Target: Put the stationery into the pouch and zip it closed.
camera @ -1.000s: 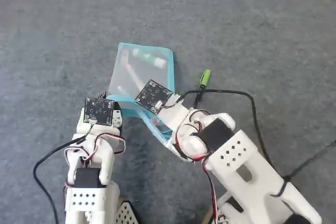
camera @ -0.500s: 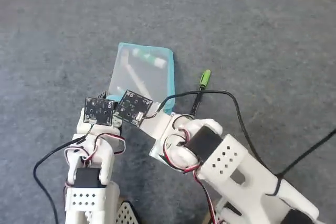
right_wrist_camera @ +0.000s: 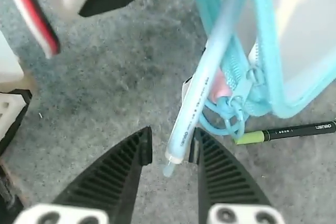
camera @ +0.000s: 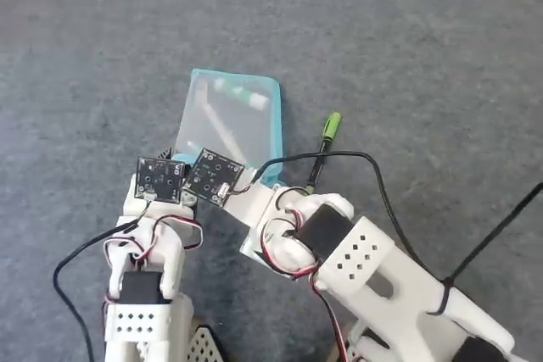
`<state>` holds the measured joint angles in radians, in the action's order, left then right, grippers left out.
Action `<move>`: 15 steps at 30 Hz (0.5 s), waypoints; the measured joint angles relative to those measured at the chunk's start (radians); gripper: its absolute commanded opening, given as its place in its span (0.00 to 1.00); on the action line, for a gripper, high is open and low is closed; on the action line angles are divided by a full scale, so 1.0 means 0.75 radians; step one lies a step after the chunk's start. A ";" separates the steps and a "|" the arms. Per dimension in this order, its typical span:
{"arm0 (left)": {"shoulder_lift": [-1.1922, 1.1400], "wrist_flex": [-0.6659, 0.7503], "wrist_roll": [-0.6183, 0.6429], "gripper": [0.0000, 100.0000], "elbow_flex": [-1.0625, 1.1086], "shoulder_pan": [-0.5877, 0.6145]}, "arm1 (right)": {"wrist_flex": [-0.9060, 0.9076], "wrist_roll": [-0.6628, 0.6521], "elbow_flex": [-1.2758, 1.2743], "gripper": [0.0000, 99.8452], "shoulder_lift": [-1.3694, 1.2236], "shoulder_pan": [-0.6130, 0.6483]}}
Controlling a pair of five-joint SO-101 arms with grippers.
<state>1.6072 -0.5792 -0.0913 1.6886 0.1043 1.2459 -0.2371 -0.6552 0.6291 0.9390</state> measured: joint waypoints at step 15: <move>0.000 0.000 0.000 0.01 0.000 0.000 | -0.020 0.000 0.000 0.11 0.000 0.002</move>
<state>1.6072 -0.5792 -0.0913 1.6886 0.1043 1.2306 -0.2371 -0.6552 0.6291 0.9406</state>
